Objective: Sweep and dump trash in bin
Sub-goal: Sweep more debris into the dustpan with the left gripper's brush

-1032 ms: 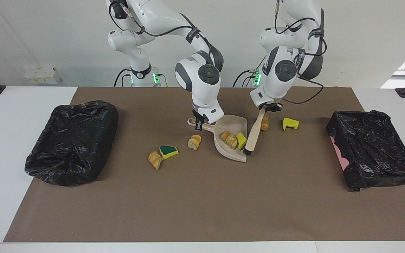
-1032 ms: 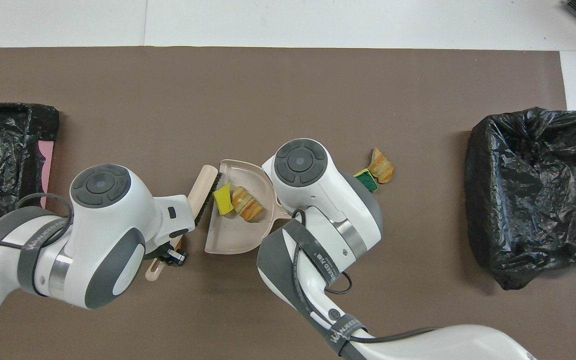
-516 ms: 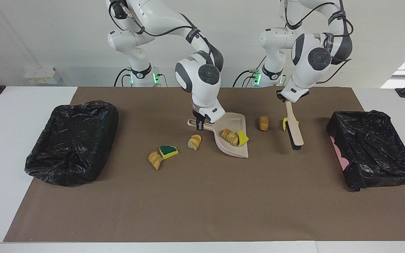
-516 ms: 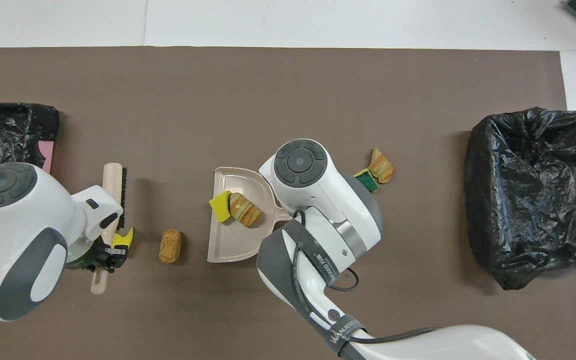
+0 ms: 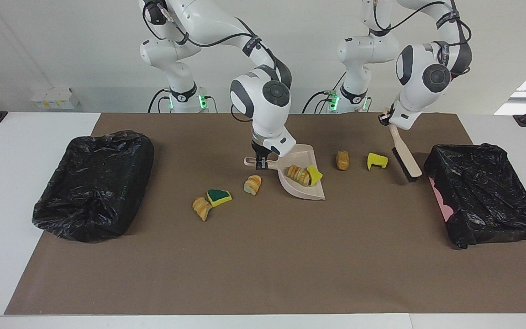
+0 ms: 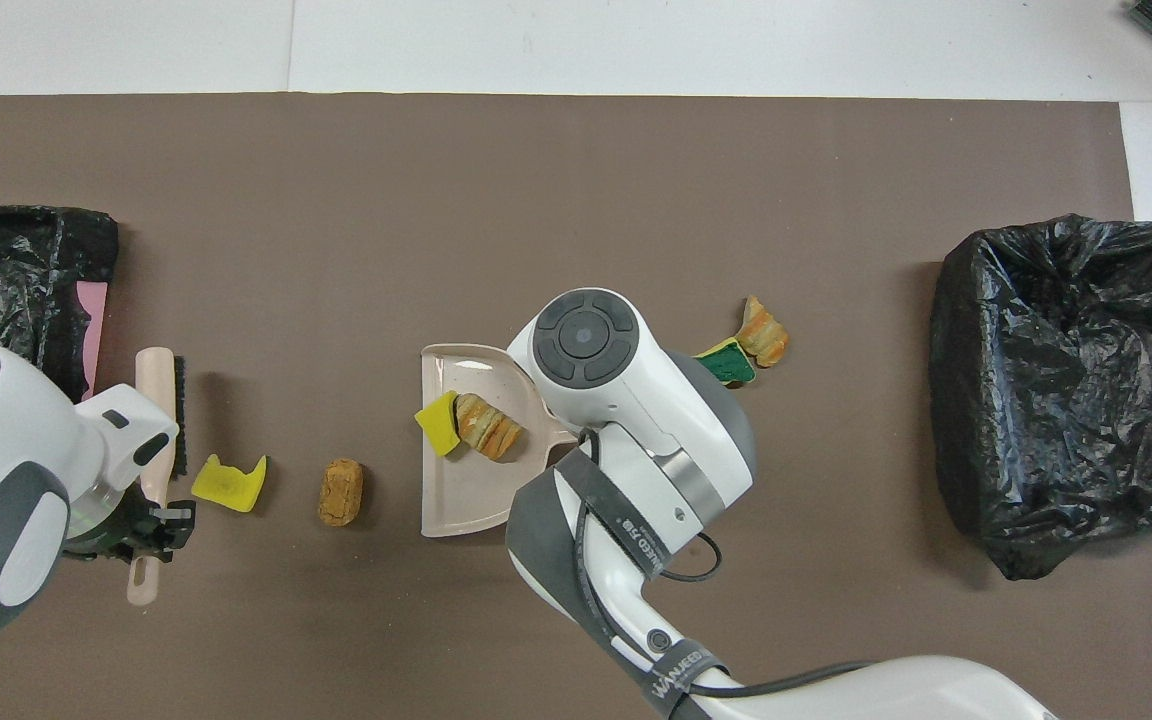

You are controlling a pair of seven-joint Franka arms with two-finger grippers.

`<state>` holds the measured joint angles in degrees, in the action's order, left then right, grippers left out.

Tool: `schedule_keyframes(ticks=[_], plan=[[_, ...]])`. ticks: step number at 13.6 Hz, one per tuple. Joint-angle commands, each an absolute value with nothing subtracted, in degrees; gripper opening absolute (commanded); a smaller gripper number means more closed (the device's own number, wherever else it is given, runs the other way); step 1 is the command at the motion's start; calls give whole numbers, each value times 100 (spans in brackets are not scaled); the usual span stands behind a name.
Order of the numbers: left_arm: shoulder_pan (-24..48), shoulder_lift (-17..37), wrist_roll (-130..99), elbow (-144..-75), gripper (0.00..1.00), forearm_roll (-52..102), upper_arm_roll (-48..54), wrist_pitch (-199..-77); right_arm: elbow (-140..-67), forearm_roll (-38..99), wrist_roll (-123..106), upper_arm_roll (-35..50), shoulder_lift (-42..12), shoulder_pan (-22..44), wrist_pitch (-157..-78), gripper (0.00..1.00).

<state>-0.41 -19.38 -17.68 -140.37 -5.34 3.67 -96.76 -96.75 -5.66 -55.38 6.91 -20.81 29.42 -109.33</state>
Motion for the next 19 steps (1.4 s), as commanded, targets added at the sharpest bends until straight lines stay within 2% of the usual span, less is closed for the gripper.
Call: schedule_keyframes(ticks=[1, 5, 10, 14, 17, 19], plan=[[52, -2593, -2466, -14825, 0, -615, 369, -9913, -9984, -650, -5660, 721, -1907, 2979, -11206, 0], [535, -2584, -3357, -15266, 0, -406, 404, -10344, -9993, -633, -5310, 721, -1960, 3119, -11302, 0], [1238, -2408, -3358, -15232, 0, 762, 431, -10905, -10081, -607, -5081, 729, -1969, 3164, -11469, 0], [1485, -2285, -3261, -15144, 0, 914, 844, -11223, -10160, -606, -4860, 729, -1995, 3278, -11584, 0], [2152, -2040, -3357, -15109, 0, 1379, 835, -12039, -10213, -545, -4860, 729, -1995, 3243, -11637, 0], [2600, -1864, -3349, -14977, 0, 1406, 826, -12155, -10283, -545, -4869, 729, -1978, 3200, -11584, 0]])
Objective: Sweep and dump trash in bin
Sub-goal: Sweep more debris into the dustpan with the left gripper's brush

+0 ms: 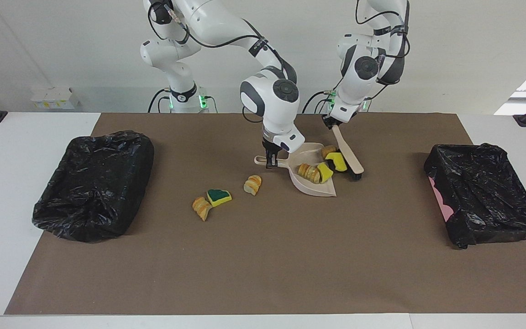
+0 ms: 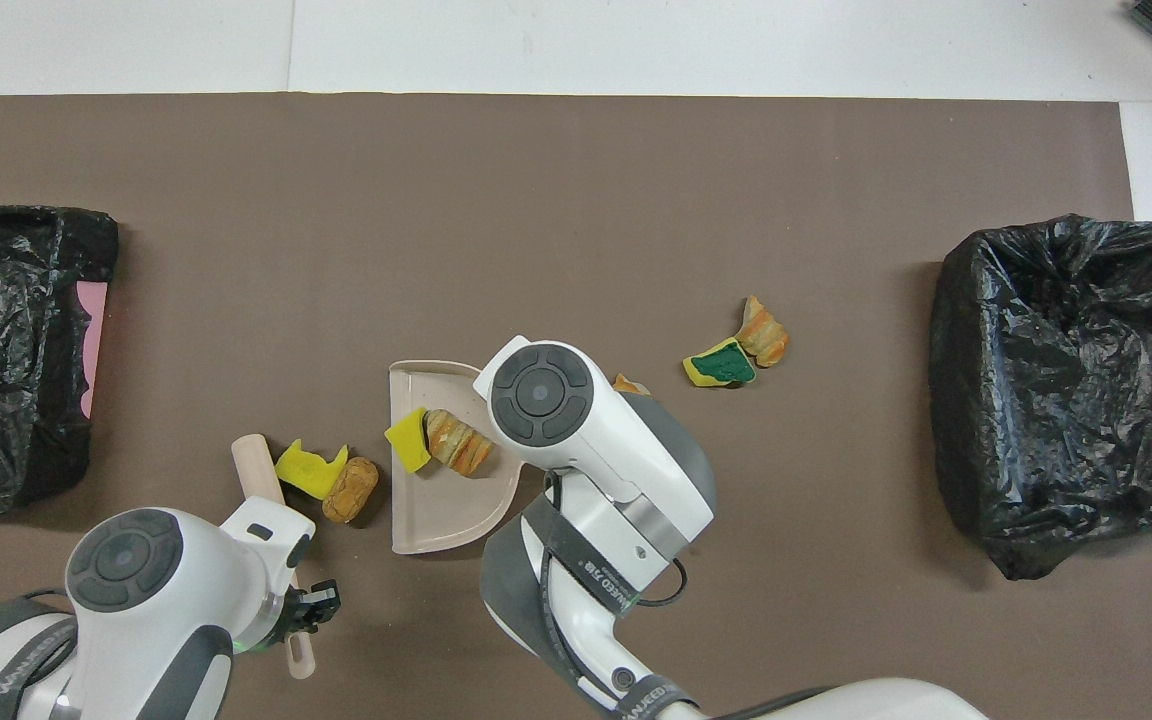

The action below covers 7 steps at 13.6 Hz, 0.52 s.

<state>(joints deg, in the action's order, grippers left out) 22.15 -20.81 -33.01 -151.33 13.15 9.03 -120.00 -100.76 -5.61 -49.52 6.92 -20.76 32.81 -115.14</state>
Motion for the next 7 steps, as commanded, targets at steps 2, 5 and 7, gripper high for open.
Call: schedule_keyframes(ticks=[2, 5, 7], plan=[[2654, -1610, -3340, -14645, 0, 1415, 835, -12086, -10283, -545, -4896, 729, -1978, 3147, -11496, 0], [2672, -1135, -3322, -13898, 0, 1450, 826, -11744, -10274, -545, -4966, 729, -1934, 3024, -11207, 0], [2584, -1142, -3252, -13546, 0, 1459, 791, -11243, -10274, -536, -4948, 729, -1899, 2866, -11110, 0]])
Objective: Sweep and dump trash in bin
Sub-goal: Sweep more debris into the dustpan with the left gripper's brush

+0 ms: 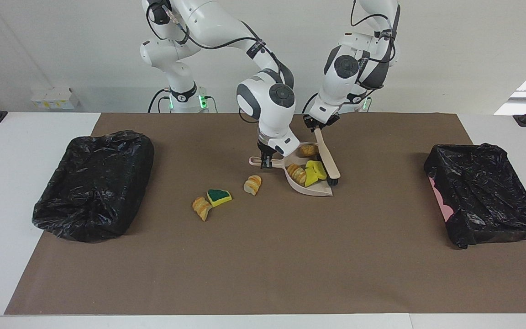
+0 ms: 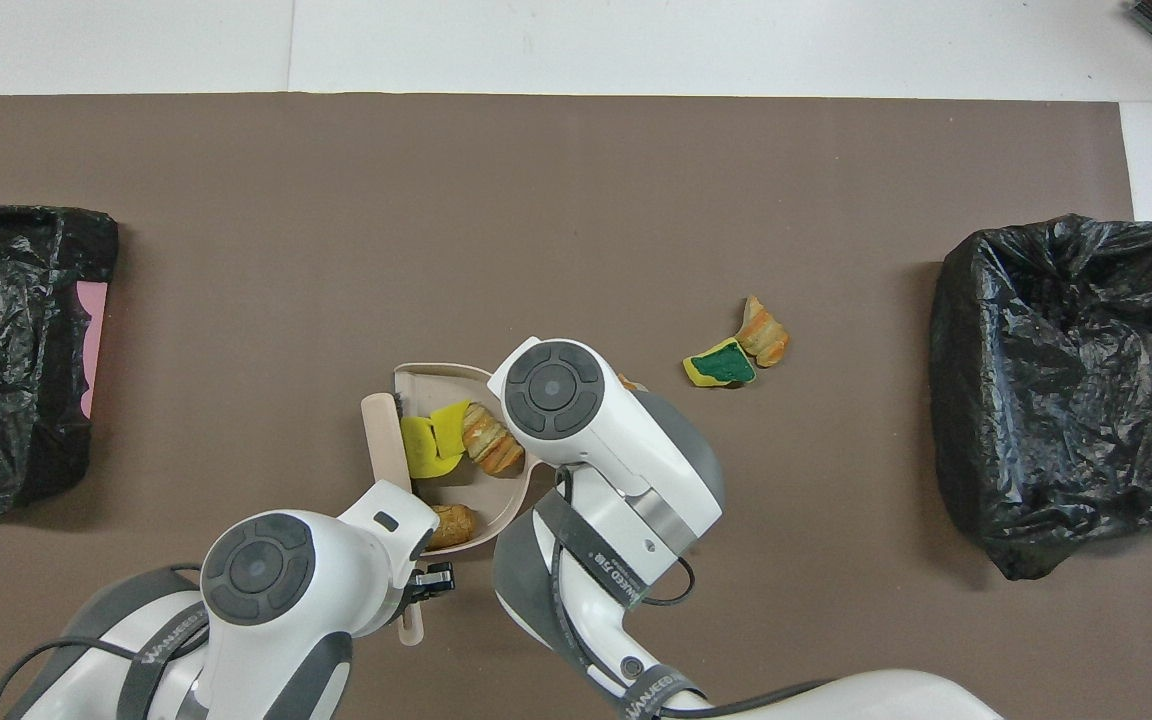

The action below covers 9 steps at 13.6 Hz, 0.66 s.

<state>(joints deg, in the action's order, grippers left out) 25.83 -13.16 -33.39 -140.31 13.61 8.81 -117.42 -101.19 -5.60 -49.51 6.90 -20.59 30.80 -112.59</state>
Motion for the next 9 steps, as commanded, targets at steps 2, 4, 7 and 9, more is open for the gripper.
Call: schedule_keyframes(ticks=[2, 4, 7, 9], plan=[[2497, -1177, -3208, -13421, 0, 1450, 747, -11031, -10274, -362, -4983, 730, -1898, 2839, -11101, 0], [2251, -1230, -3025, -13412, 0, 1441, 747, -10882, -10266, -246, -5158, 738, -1881, 2699, -11109, 0], [2233, -1257, -2515, -13447, 0, 1441, 747, -10916, -10169, -194, -5501, 738, -1776, 2418, -11109, 0], [2215, -1318, -2260, -13526, 0, 1441, 747, -10951, -10108, 139, -5729, 729, -1705, 2260, -11136, 0]])
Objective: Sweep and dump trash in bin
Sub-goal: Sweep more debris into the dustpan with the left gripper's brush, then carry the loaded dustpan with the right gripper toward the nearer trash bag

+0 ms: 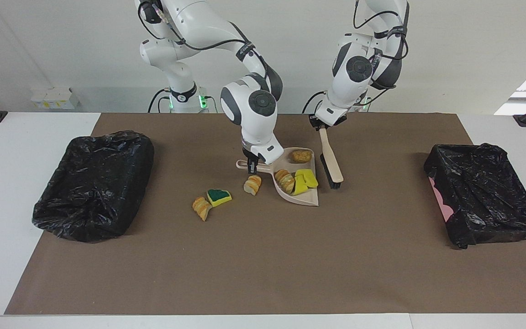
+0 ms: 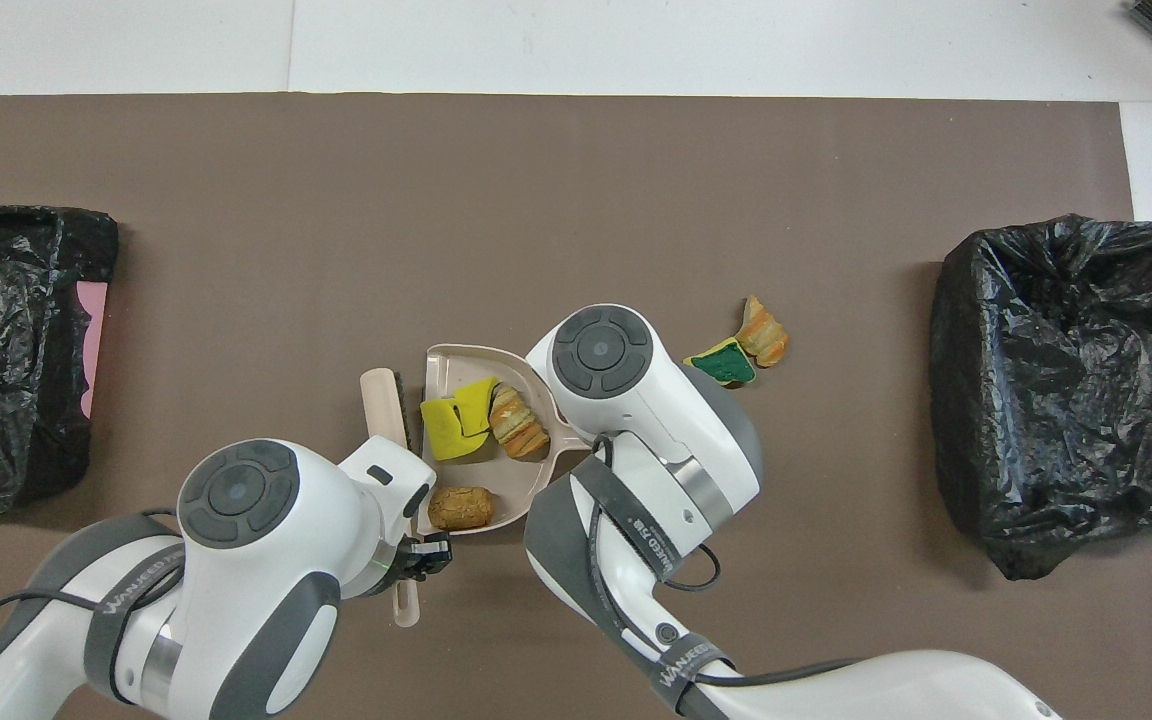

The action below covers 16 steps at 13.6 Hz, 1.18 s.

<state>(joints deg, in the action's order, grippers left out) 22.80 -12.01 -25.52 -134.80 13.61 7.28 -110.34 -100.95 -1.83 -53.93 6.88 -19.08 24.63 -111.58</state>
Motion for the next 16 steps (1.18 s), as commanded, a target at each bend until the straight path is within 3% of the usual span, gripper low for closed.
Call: schedule_keyframes(ticks=[1, 7, 16], plan=[[2215, -1371, -2241, -13596, 0, 1441, 756, -10977, -10003, 149, -5791, 729, -1696, 2120, -11118, 0], [2294, -1959, -2915, -14290, 0, 1441, 1413, -11100, -9388, 150, -6783, 721, -1626, 1127, -10583, 0], [2329, -2540, -3806, -15081, 0, 2345, 2943, -11731, -9369, 35, -8875, 686, -1661, -798, -10520, 0]])
